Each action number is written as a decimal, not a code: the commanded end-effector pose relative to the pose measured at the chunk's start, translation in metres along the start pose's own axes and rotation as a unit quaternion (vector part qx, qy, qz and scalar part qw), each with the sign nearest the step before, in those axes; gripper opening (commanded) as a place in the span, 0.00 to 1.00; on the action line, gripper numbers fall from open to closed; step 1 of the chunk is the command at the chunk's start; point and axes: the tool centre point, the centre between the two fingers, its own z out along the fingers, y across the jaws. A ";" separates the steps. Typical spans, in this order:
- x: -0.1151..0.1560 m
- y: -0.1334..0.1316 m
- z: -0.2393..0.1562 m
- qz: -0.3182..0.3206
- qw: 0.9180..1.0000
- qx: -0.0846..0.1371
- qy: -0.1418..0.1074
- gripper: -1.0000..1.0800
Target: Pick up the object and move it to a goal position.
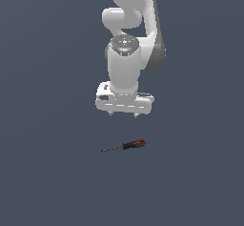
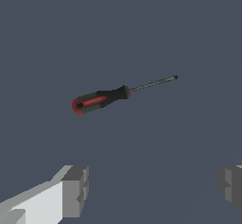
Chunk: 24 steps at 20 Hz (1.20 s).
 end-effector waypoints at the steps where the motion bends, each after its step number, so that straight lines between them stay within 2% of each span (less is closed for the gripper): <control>1: 0.003 0.000 0.004 0.025 1.000 0.001 -0.001 0.96; 6: 0.012 -0.001 0.015 0.088 0.996 0.003 -0.003 0.96; 12: 0.023 -0.002 0.030 0.172 0.985 0.004 -0.006 0.96; 18: 0.033 -0.003 0.046 0.254 0.967 0.004 -0.008 0.96; 24: 0.043 -0.004 0.062 0.334 0.943 0.002 -0.010 0.96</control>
